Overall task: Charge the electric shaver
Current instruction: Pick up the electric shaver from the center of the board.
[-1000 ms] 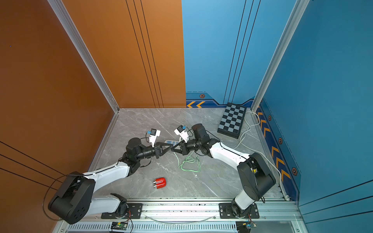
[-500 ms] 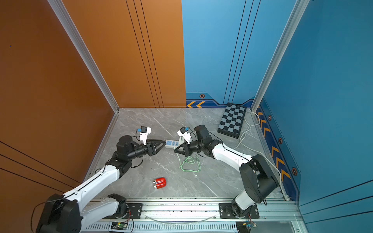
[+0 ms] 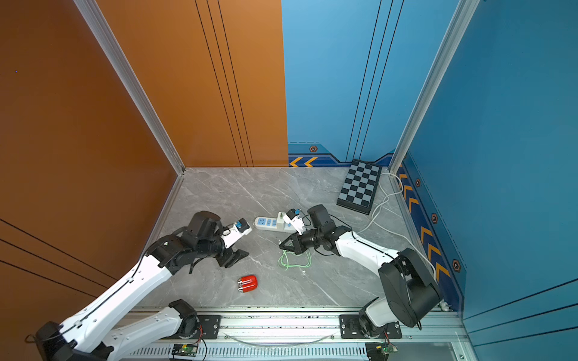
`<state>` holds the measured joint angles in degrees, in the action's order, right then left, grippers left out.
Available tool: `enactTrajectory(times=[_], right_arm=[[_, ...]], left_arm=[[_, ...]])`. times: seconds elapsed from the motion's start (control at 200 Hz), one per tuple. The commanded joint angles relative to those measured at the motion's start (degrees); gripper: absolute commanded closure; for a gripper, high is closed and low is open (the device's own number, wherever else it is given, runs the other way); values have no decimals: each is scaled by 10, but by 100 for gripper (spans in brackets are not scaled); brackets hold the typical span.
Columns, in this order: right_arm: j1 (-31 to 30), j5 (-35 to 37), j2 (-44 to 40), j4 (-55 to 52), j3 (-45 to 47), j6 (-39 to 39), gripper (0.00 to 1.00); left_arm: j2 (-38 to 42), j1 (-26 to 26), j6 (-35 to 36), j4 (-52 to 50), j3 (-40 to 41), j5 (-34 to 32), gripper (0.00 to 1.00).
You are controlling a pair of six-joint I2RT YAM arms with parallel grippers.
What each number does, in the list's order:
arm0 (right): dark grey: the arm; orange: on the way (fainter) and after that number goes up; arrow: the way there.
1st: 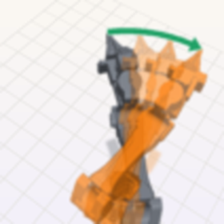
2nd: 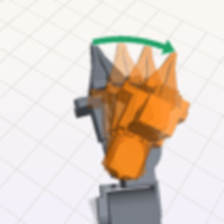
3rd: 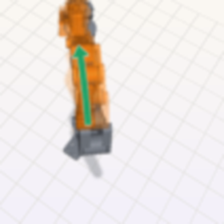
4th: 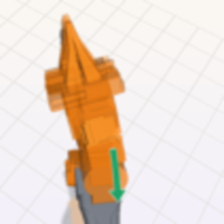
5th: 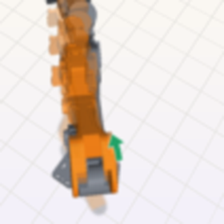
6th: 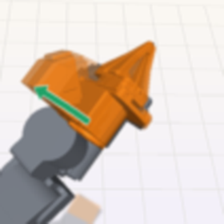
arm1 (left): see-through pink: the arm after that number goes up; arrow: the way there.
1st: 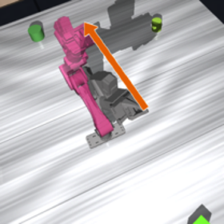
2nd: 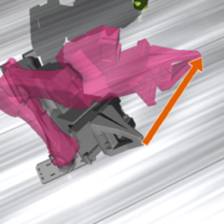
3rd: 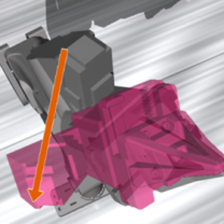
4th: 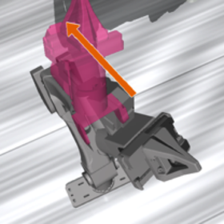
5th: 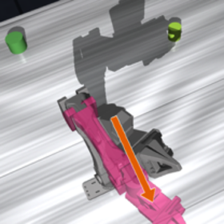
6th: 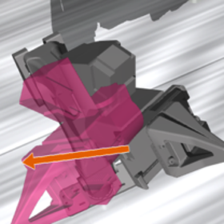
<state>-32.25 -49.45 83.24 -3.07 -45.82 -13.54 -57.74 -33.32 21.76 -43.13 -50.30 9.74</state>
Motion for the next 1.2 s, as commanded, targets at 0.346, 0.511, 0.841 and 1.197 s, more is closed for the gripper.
enactTrajectory(times=[0.346, 0.511, 0.841, 1.197], right_arm=[[18, 6, -52, -19, 53, -13, 100], [28, -5, -45, -14, 55, -12, 100], [40, -16, -27, 18, 65, -25, 100], [53, -21, -20, 25, 75, -24, 100]], left_arm=[[-75, -127, 88, -64, 31, -86, 21], [-133, -135, 95, -64, 27, -92, 2], [-183, -130, 87, -23, 37, -65, 2], [-208, -132, 60, 10, 60, -43, 2]])
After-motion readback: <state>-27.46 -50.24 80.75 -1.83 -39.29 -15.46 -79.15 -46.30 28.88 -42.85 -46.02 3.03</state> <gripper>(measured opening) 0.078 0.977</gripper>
